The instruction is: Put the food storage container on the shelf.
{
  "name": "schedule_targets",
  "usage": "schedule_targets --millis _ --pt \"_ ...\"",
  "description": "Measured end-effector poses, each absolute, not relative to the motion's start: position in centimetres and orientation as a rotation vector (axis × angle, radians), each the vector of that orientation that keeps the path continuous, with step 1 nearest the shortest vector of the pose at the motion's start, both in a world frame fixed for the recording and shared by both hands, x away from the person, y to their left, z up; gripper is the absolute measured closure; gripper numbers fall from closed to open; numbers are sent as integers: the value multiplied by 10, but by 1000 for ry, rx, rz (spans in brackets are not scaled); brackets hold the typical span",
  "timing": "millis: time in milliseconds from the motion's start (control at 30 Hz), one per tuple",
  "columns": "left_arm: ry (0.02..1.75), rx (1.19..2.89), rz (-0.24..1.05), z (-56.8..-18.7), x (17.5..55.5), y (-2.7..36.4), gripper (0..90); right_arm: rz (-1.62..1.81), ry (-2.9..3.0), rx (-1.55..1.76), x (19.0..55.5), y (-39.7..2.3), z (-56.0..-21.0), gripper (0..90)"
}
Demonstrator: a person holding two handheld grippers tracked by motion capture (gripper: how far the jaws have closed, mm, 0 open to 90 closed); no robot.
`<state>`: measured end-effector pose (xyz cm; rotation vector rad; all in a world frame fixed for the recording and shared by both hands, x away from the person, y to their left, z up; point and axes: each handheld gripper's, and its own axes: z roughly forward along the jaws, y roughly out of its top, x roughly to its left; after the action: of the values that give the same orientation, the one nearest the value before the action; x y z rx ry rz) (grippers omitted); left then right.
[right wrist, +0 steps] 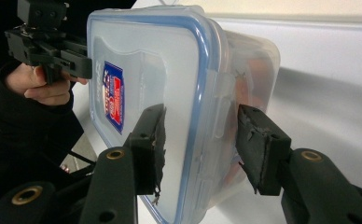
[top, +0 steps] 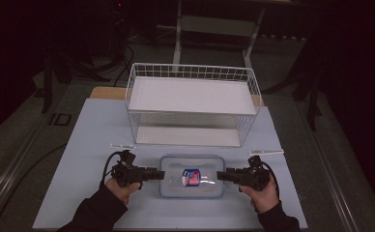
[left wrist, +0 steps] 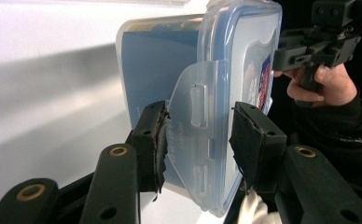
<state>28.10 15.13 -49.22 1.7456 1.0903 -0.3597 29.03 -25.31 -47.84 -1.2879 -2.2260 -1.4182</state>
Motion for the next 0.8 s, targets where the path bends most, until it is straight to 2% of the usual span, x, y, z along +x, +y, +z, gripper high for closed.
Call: schedule_targets --millis 800 --pt "1040 1696 -236 -479 327 150 563 -1534 -2270 -1276 336 -254 -463 532"
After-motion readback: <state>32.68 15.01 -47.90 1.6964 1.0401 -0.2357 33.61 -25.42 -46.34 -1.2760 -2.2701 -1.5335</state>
